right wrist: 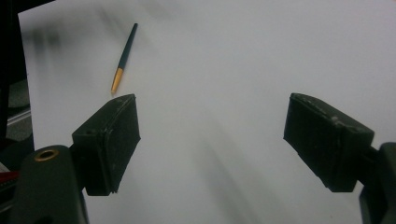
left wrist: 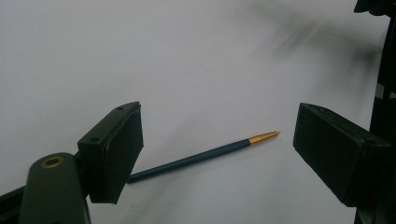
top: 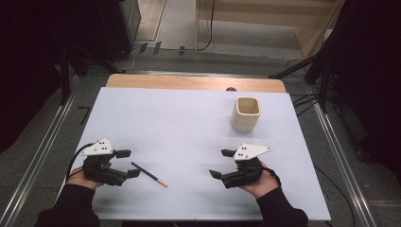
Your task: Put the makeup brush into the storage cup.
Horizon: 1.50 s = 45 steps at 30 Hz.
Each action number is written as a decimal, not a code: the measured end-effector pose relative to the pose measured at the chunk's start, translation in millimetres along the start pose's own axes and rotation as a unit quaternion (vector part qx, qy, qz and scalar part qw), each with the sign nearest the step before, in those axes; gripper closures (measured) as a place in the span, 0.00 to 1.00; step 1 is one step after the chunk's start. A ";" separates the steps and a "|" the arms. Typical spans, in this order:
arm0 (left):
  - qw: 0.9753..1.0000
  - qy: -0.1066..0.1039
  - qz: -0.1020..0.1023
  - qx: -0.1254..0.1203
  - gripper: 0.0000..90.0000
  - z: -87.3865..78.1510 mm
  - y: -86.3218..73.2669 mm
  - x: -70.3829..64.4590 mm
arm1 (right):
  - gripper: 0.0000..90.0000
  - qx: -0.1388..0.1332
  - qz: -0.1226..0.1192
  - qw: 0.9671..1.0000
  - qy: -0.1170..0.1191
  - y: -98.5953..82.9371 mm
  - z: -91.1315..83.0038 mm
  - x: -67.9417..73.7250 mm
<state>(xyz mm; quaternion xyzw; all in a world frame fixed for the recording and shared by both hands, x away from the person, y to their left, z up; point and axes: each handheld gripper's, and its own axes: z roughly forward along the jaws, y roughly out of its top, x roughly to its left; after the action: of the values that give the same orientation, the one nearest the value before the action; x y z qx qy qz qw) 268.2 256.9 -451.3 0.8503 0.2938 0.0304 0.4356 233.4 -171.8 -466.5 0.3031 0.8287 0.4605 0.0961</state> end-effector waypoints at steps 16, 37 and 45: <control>1.000 0.009 -0.001 0.000 0.19 -1.5 -0.7 2.6 | 0.16 0.001 -0.006 1.000 0.007 14.5 20.2 11.4; 1.000 0.019 -0.009 -0.003 0.19 -7.7 -3.2 8.5 | 0.16 -0.013 -0.013 0.999 0.036 35.4 55.7 30.9; 1.000 0.018 -0.009 -0.002 0.19 -6.6 -3.7 9.3 | 0.16 -0.015 -0.020 0.999 0.041 42.0 67.3 38.2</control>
<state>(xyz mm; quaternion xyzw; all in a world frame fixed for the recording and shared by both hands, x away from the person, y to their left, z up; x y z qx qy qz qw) 272.1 268.2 -452.0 0.8460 0.3091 0.0430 0.4323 249.8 -85.4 -464.9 0.2656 0.8309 0.4830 0.0755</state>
